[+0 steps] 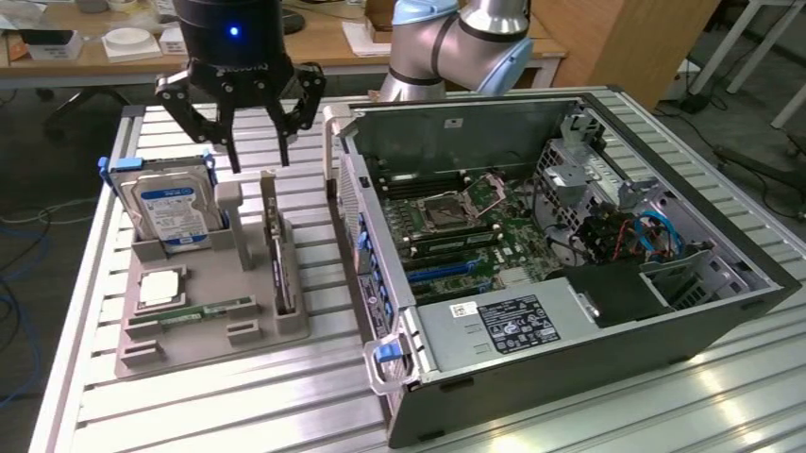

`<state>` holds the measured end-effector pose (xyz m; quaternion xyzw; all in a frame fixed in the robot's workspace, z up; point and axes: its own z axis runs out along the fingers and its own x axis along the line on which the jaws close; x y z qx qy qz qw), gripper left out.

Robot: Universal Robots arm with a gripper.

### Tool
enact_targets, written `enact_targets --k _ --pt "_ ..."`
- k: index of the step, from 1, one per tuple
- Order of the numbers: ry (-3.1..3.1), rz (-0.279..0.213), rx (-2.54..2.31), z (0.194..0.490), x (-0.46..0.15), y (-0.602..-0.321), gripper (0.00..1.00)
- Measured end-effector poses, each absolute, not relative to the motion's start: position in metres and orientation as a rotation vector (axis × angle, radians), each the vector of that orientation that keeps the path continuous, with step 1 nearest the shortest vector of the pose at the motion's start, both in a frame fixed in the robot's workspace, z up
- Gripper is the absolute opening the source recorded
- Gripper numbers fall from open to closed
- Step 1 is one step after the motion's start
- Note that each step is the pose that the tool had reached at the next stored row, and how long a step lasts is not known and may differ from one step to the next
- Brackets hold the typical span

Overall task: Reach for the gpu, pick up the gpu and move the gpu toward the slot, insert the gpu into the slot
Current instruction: 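Pick up the gpu and move the gpu toward the slot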

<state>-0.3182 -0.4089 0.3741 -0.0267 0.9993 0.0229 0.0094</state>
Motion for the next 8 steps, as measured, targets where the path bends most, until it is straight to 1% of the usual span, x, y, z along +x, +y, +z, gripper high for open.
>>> enact_targets --k 8 --pt "3.121 0.071 -0.084 0.360 -0.318 -0.410 0.53"
